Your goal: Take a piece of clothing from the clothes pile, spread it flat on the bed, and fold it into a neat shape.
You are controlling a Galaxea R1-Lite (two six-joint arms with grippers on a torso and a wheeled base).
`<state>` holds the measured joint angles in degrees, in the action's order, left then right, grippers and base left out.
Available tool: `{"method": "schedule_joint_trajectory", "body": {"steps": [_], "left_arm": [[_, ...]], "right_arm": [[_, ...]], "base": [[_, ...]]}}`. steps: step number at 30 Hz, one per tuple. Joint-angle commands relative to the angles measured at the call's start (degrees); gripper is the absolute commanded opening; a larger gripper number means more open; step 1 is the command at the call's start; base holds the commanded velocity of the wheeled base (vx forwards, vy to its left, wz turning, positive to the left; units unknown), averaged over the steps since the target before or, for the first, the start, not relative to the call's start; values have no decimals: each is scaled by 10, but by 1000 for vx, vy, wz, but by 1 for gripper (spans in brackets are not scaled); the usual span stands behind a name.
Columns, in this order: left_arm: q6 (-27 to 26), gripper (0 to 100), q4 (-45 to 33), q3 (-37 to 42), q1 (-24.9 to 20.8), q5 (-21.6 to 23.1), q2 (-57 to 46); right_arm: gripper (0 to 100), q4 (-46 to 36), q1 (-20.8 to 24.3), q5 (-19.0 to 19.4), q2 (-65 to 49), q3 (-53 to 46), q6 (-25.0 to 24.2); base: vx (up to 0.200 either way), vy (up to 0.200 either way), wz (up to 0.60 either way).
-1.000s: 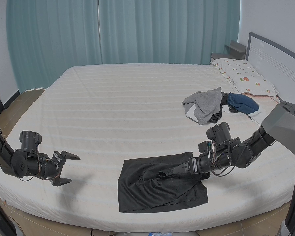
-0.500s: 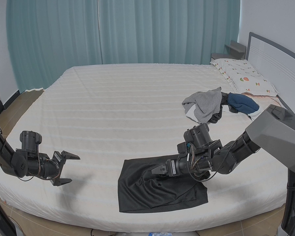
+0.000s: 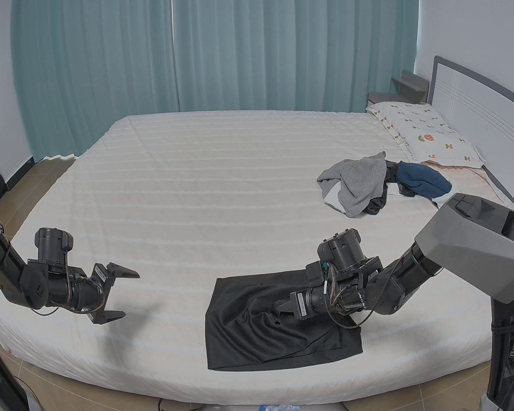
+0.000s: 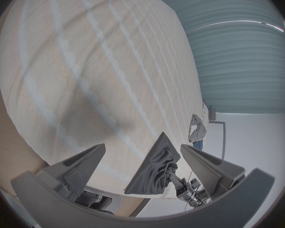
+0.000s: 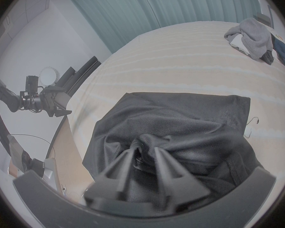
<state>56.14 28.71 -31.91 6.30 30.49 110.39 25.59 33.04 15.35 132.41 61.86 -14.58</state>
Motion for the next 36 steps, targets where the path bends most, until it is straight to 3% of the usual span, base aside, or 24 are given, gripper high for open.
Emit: {"method": "schedule_joint_trajectory", "body": {"steps": [1, 5, 16, 23, 24, 33, 36], "left_arm": [[0, 100, 0, 0, 0, 0, 1], [0, 100, 0, 0, 0, 0, 1], [0, 100, 0, 0, 0, 0, 1], [0, 100, 0, 0, 0, 0, 1], [0, 100, 0, 0, 0, 0, 1], [0, 100, 0, 0, 0, 0, 1], [0, 100, 0, 0, 0, 0, 2]], "right_arm": [[0, 1, -1, -2, 1, 3, 1], [0, 1, -2, -17, -9, -3, 2], [0, -4, -54, -12, -67, -68, 17], [0, 2, -55, -11, -65, -91, 25], [100, 2, -54, -10, -65, -91, 26], [100, 1, -39, 3, -75, -89, 22], [100, -2, -40, 28, -90, -107, 25]], "base": [[0, 0, 0], [0, 0, 0], [0, 0, 0], [0, 0, 0], [0, 0, 0], [0, 0, 0], [0, 0, 0]]}}
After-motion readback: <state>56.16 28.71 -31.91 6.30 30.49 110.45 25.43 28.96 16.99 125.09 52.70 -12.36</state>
